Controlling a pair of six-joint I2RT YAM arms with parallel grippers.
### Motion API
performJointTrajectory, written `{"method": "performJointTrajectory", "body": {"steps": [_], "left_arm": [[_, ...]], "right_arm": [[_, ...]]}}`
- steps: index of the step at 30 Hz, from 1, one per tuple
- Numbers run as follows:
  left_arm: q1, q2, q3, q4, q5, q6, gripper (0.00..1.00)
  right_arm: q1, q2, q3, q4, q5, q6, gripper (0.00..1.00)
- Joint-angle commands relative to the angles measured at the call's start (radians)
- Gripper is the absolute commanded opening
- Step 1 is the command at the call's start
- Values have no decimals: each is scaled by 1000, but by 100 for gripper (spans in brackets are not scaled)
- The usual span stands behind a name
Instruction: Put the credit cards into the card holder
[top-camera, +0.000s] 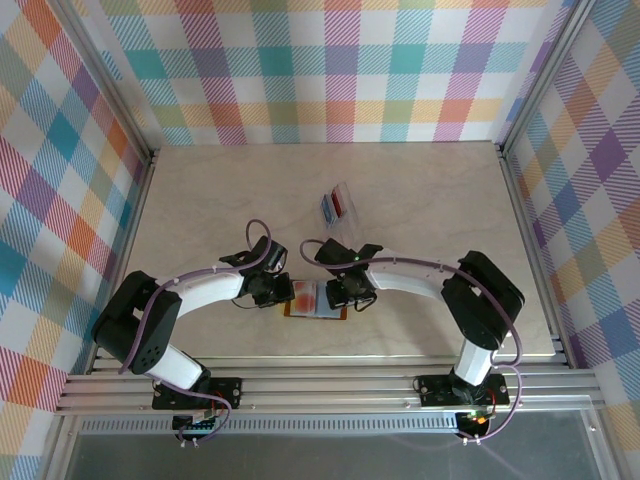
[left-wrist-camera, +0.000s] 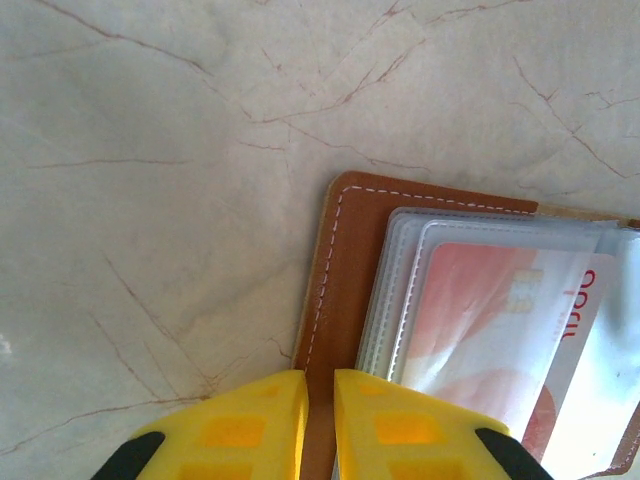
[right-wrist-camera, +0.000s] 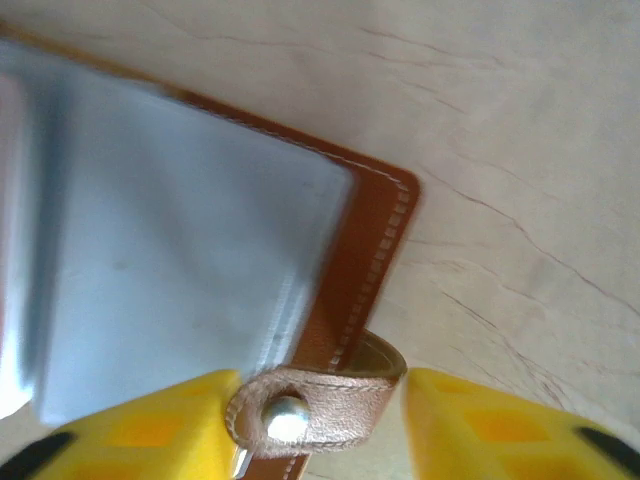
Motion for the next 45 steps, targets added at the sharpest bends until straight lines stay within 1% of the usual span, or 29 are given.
{"method": "performJointTrajectory", "body": {"steps": [1, 3, 4, 8, 11, 13, 16, 17, 19, 21, 24, 25, 26, 30, 32, 34, 35, 37, 39, 41, 43, 45], "left_arm": [[-11, 11, -40, -60, 13, -4, 17], [-13, 20, -45, -46, 23, -6, 17], [-16, 25, -48, -36, 26, -9, 17], [-43, 32, -46, -14, 29, -29, 17], [-49, 33, -56, 55, 62, -76, 17], [-49, 37, -59, 110, 98, -112, 17], [-49, 30, -42, 135, 137, -141, 17], [-47, 17, -37, 116, 127, -143, 17], [-33, -31, -40, 42, 60, -142, 18], [-15, -98, -48, -75, -20, -133, 22], [30, -218, -89, -191, -81, -121, 27], [45, -262, -105, -222, -94, -120, 29], [54, -308, -117, -253, -103, -121, 30], [61, -461, -146, -351, -157, -140, 32], [62, -511, -138, -378, -164, -140, 34], [63, -531, -120, -392, -149, -124, 35], [63, -529, -111, -392, -137, -116, 35], [62, -519, -86, -382, -108, -98, 34], [62, -521, -60, -368, -87, -91, 34], [59, -522, -20, -368, -80, -85, 34], [51, -515, 18, -369, -81, -81, 35], [34, -483, 63, -370, -77, -69, 36]], "right_arm": [[4, -24, -20, -30, 73, 19, 24], [4, -57, -25, -26, 71, 12, 3], [4, -77, -29, -15, 60, 5, 0], [6, -161, -10, 47, -58, -30, 0], [6, -203, 9, 136, -180, -28, 0], [6, -202, 21, 203, -261, -14, 0], [6, -144, 49, 297, -373, 11, 0], [6, -120, 57, 327, -401, 22, 0], [6, -60, 69, 394, -440, 43, 0], [6, -4, 75, 441, -454, 62, 0], [6, 60, 88, 496, -465, 76, 0], [6, 77, 91, 508, -460, 80, 2], [6, 93, 94, 516, -455, 82, 6], [9, 184, 124, 547, -491, 88, 18], [9, 208, 133, 547, -508, 86, 30], [9, 186, 131, 531, -511, 63, 46], [10, 172, 137, 508, -515, 45, 50], [9, 144, 177, 408, -533, 3, 60], [7, 105, 186, 351, -542, -17, 66], [-8, 52, 162, 343, -562, -22, 73], [-31, 12, 146, 325, -590, -24, 74], [-51, -42, 114, 312, -571, -25, 75]]}}
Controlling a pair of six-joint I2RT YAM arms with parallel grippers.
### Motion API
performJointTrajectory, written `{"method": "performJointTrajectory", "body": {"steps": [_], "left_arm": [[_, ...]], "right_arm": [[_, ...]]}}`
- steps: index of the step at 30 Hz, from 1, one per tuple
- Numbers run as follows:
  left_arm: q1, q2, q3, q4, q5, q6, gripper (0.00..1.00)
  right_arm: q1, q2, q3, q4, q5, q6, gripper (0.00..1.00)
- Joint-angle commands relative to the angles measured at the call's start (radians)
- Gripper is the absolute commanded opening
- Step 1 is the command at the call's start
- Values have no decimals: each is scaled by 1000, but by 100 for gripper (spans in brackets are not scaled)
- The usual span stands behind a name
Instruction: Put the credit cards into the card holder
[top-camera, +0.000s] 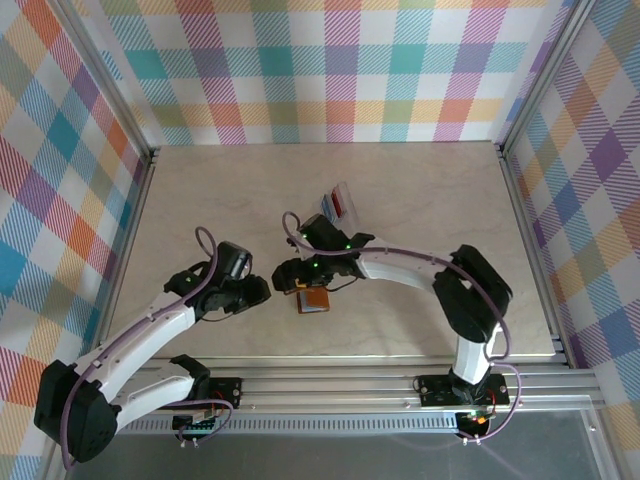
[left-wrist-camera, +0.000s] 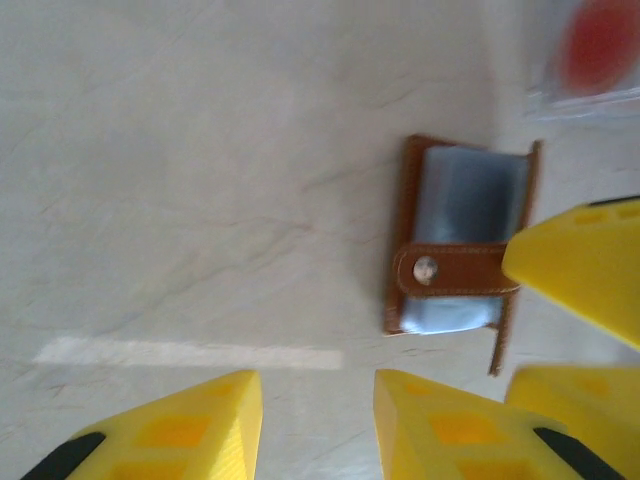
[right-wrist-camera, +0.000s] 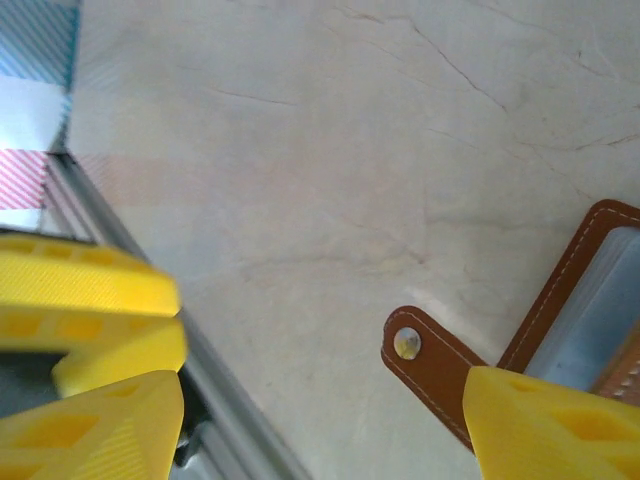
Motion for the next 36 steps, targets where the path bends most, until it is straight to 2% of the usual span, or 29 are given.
{"method": "performJointTrajectory", "body": {"steps": [1, 4, 6, 12, 17, 21, 24, 27, 36], "left_arm": [[-28, 55, 93, -18, 26, 37, 36], [-73, 145, 167, -7, 24, 41, 34], [-107, 197, 222, 2, 0, 39, 34], [-198, 416, 415, -13, -26, 70, 31], [-231, 613, 504, -28, -25, 91, 23], [-229, 650, 449, -34, -92, 90, 22], [-224, 646, 383, -27, -128, 88, 21], [-207, 631, 309, -7, -150, 87, 21], [-156, 631, 140, 95, -117, 84, 21]], "right_arm": [[-44, -117, -54, -66, -15, -29, 76], [-91, -217, -132, -60, 8, -19, 78], [-123, -276, -188, -75, 48, -13, 75], [-179, -426, -351, -78, 121, 8, 52], [-201, -452, -433, -48, 108, 15, 56], [-203, -440, -473, 3, 93, 16, 63], [-203, -382, -477, 59, 21, 3, 68], [-201, -324, -471, 117, -8, 8, 69], [-152, -131, -393, 233, -93, -14, 68]]}}
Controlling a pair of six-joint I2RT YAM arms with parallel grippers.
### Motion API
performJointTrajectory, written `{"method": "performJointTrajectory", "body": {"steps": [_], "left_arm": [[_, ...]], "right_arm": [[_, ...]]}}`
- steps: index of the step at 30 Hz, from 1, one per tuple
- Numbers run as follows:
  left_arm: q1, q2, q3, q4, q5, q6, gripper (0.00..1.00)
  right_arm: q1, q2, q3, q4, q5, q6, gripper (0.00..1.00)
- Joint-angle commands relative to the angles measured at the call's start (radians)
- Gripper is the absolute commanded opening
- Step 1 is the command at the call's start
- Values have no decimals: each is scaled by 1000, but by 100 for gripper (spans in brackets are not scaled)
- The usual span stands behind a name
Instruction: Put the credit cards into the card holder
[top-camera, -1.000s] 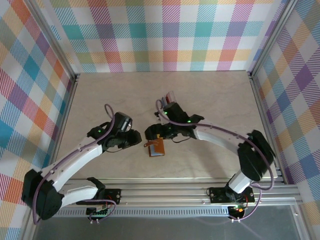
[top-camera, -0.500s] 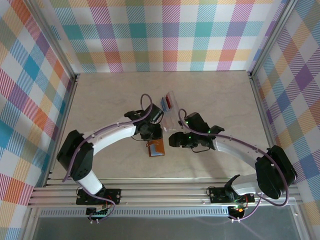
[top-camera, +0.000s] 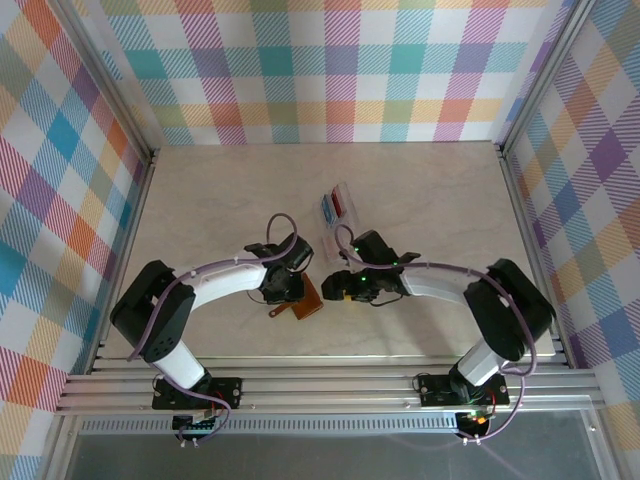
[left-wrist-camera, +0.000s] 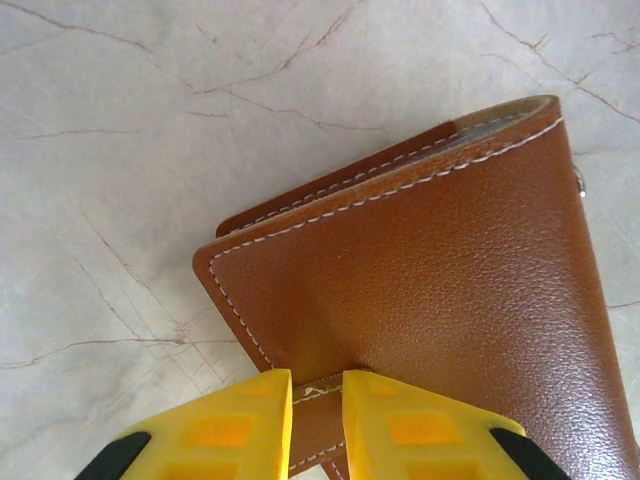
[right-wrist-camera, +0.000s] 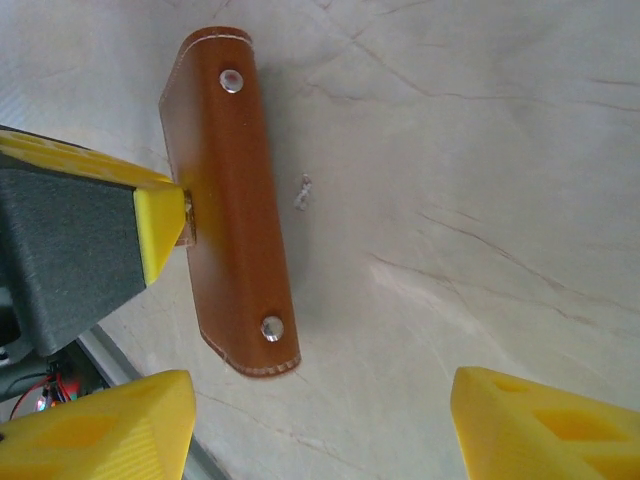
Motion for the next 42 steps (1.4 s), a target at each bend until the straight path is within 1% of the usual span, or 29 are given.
{"method": "performJointTrajectory", "body": {"steps": [1, 5, 7, 9, 12, 13, 15, 16, 17, 19, 20, 21, 23, 24, 25, 26, 27, 30, 32, 34, 37, 38, 39, 40, 42], "left_arm": [[29, 22, -91, 25, -8, 5, 21], [45, 19, -134, 63, 14, 4, 21], [52, 11, -148, 76, 25, 4, 21], [57, 3, -158, 83, 38, 6, 21], [72, -12, -177, 108, 74, 6, 21], [79, -17, -185, 123, 98, 6, 21], [100, -36, -208, 161, 159, 4, 21], [112, -53, -222, 184, 195, 4, 21], [124, -77, -235, 205, 229, 4, 24], [146, -133, -259, 234, 280, 8, 34], [155, -167, -269, 236, 288, 10, 41], [159, -198, -278, 232, 279, 12, 45], [162, -268, -287, 188, 219, 17, 55], [165, -291, -289, 166, 194, 18, 57], [169, -315, -291, 149, 171, 21, 59], [178, -334, -296, 137, 158, 23, 60], [186, -346, -300, 130, 147, 25, 61], [206, -351, -312, 120, 127, 24, 63], [215, -339, -319, 126, 132, 25, 63], [223, -329, -323, 127, 143, 25, 63], [236, -335, -324, 121, 145, 24, 63], [241, -343, -327, 118, 141, 22, 64], [245, -349, -330, 115, 136, 19, 64], [250, -356, -335, 114, 132, 16, 66], [260, -364, -338, 113, 131, 11, 67]], "right_arm": [[13, 52, 39, 94, -87, -13, 68], [39, 110, 73, 134, -137, -19, 67], [51, 149, 100, 132, -146, -24, 65], [55, 191, 127, 146, -171, -20, 60], [57, 237, 133, 220, -236, 9, 50], [57, 242, 130, 245, -252, 17, 43], [57, 229, 116, 270, -264, 25, 26], [54, 208, 105, 275, -264, 27, 11], [48, 178, 90, 275, -259, 29, 0], [27, 95, 47, 251, -234, 29, 0], [11, 45, 31, 195, -191, 25, 0], [4, -11, 32, 96, -112, 8, 0], [13, -124, 77, -186, 210, -34, 0], [20, -160, 93, -288, 338, -36, 0], [46, -193, 117, -405, 500, -32, 0], [86, -206, 152, -523, 693, -17, 0], [109, -203, 181, -612, 787, 2, 0], [181, -156, 252, -780, 954, 65, 0], [240, -73, 315, -918, 1064, 153, 0], [280, 8, 363, -970, 1100, 198, 0], [341, 164, 431, -963, 1097, 229, 0], [364, 228, 471, -970, 1096, 239, 3], [380, 275, 502, -963, 1082, 240, 11], [394, 318, 529, -925, 1041, 209, 19], [410, 349, 551, -815, 947, 145, 36]]}}
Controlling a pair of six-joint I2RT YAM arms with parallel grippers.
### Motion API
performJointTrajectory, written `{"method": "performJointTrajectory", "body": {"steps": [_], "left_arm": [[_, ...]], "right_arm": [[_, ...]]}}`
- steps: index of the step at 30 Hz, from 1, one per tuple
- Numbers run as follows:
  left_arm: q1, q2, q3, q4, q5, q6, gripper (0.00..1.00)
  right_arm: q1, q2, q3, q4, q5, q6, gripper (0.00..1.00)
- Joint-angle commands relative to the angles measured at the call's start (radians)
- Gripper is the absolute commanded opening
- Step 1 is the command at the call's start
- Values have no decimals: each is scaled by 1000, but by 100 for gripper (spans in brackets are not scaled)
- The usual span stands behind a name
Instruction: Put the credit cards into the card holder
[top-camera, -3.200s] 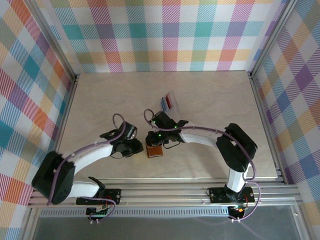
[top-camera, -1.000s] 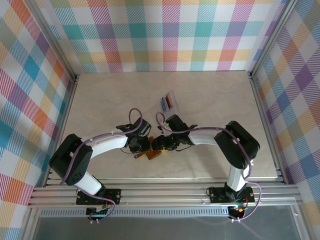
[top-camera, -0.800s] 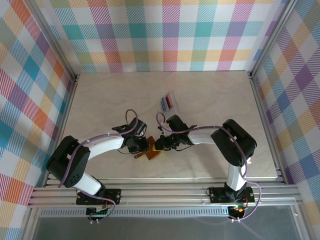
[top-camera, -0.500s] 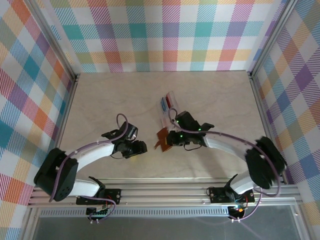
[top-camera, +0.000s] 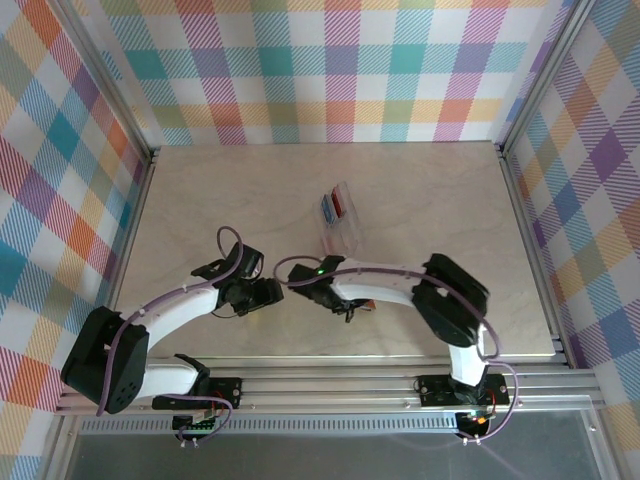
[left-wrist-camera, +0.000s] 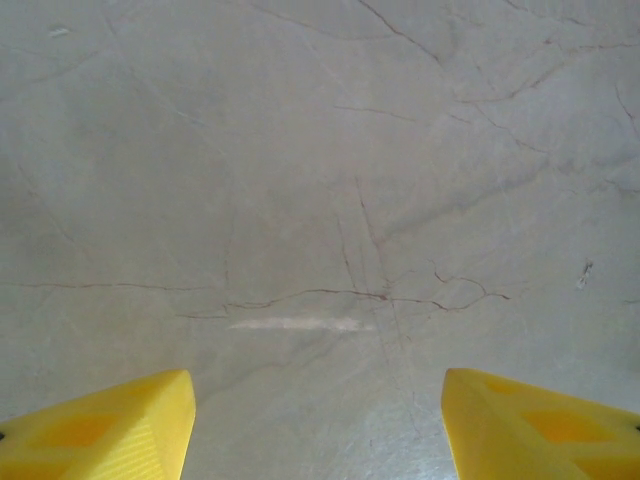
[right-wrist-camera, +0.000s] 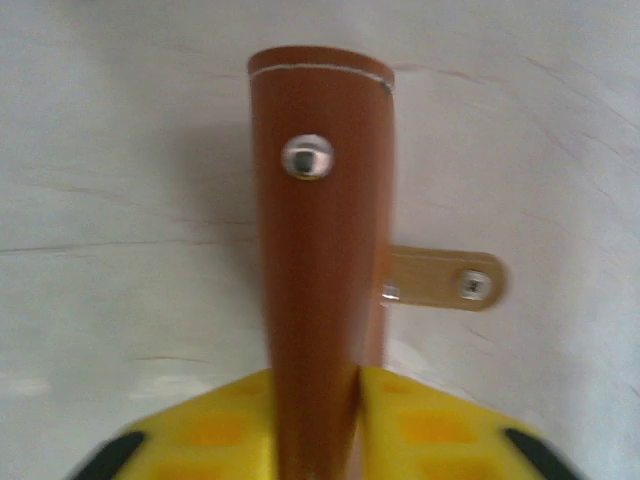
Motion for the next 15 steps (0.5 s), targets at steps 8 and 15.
{"method": "performJointTrajectory", "body": {"steps": [8, 15], "left_arm": [[-15, -38, 52, -69, 9, 33, 72], [-187, 90, 245, -82, -33, 27, 77]], "right_arm": [[-78, -256, -113, 364, -421, -232, 67], [-259, -442, -245, 257, -415, -266, 60]]}}
